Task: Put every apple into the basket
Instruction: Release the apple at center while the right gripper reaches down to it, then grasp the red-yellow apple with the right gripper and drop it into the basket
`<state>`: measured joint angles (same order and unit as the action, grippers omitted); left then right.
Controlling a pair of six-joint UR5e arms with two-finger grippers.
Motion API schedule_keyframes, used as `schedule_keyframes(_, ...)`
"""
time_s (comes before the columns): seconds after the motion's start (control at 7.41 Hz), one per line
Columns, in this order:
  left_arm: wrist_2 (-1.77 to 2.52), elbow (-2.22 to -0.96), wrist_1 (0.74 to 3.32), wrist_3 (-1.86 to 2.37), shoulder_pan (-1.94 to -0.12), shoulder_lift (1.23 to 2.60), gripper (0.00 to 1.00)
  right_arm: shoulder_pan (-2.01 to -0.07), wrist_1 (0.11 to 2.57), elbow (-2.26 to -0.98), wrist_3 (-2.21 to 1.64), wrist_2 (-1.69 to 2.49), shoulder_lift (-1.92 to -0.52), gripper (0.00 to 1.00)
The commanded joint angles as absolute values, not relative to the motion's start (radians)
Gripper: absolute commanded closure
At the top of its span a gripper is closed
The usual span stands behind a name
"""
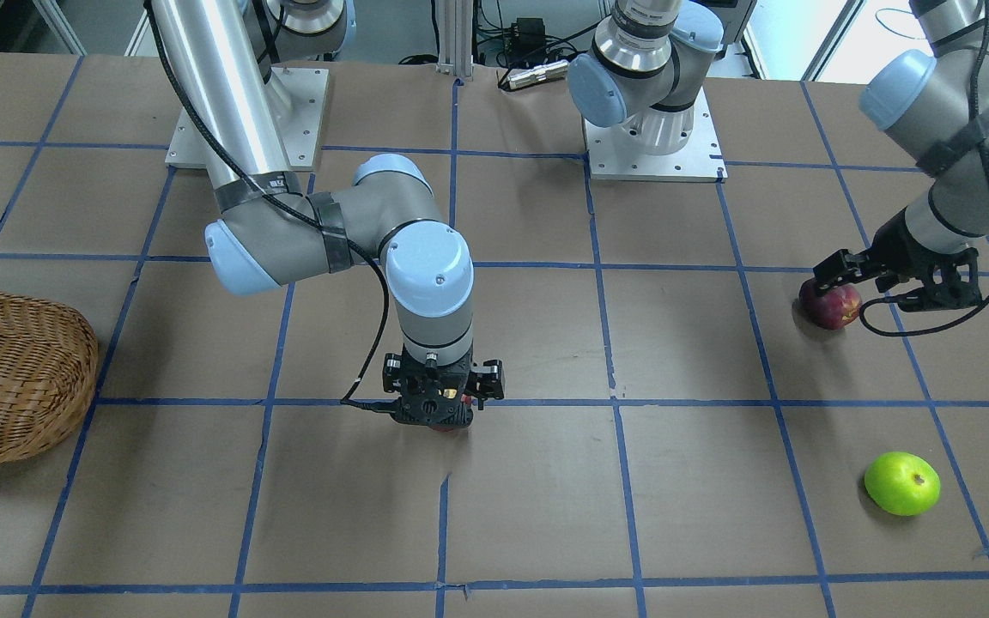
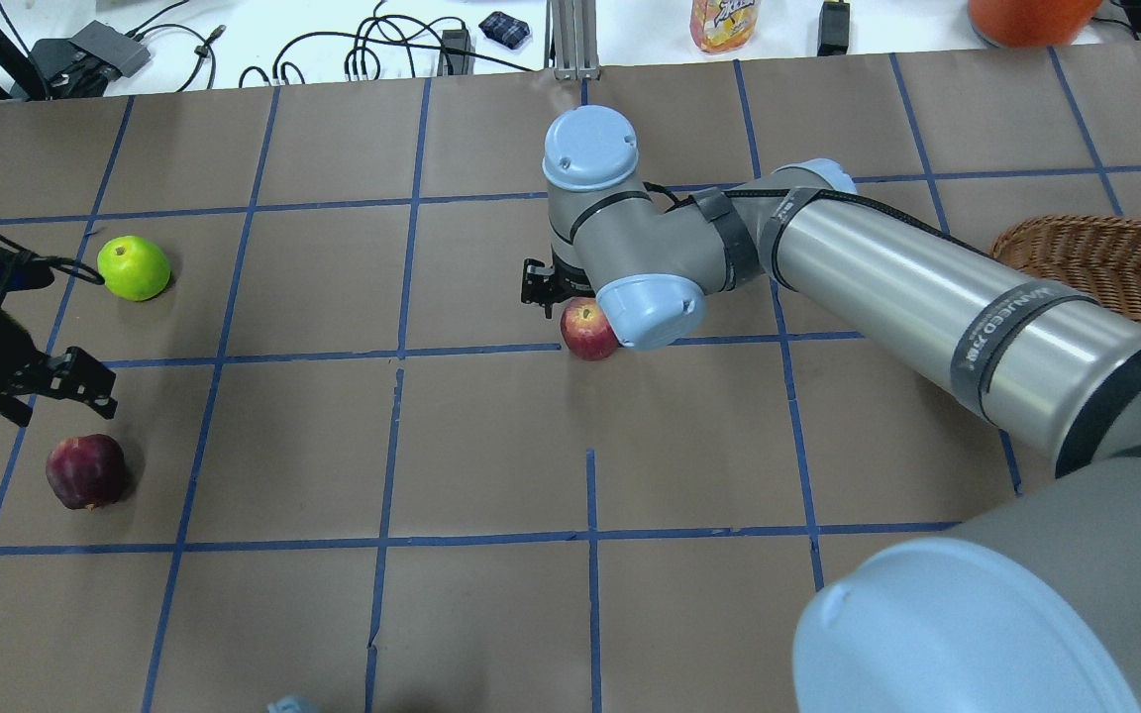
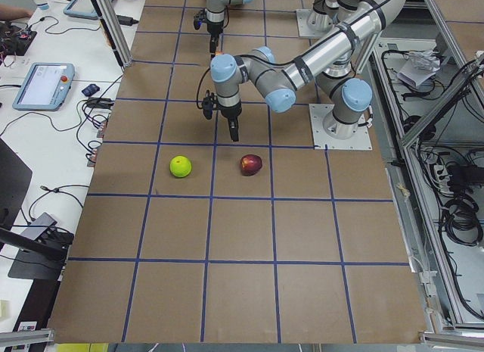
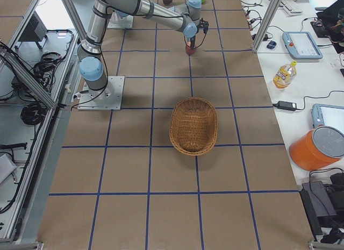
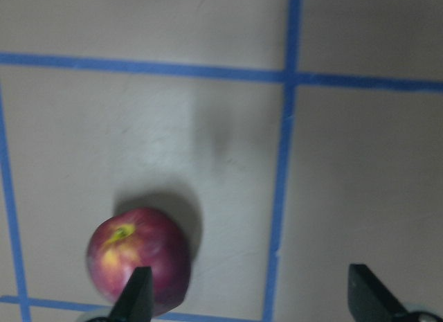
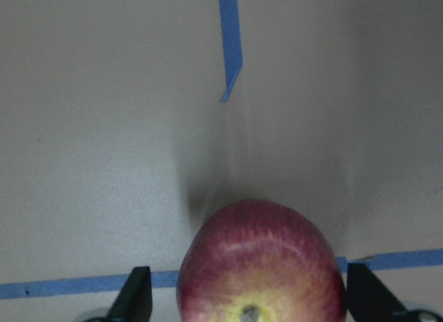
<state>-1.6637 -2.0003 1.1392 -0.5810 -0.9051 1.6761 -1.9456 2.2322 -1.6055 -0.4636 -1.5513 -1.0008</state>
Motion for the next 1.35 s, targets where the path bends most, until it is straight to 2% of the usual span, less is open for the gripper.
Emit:
schedule_keyframes(0.0,-1.651,-2.025,1.117,-0.634,-0.819,1.71,0.0,-1.953,2.227,-1.606,-0.424,-1.56,-0.982,0.13)
schedule_keyframes(0.13,-1.649,-2.031,1.105,-0.632,-0.819,1.715,0.0,-1.953,2.217,-1.6,-0.419,-1.563,-0.985,0.45)
schedule_keyframes(0.27,-1.626,-2.042,1.06,-0.632,-0.819,1.735,0.0,-1.95,2.207,-1.595,-0.411,-1.565,-0.994,0.54)
schedule_keyframes(0.54,-1.577,-2.06,0.986,-0.63,-0.819,1.79,0.0,-1.855,2.058,-1.597,-0.265,-1.563,-1.127,0.55)
schedule_keyframes(0.81,-1.577,-2.062,0.985,-0.63,-0.819,1.821,0.0,-1.565,1.931,-1.62,0.098,-1.562,-1.237,0.55)
schedule_keyframes(1.08,-1.58,-2.081,0.95,-0.635,-0.818,1.832,0.0,-1.326,1.924,-1.64,0.394,-1.583,-1.262,0.53)
schedule_keyframes(1.21,-1.58,-2.089,0.946,-0.632,-0.818,1.832,0.05,-1.249,1.937,-1.638,0.549,-1.609,-1.261,0.53)
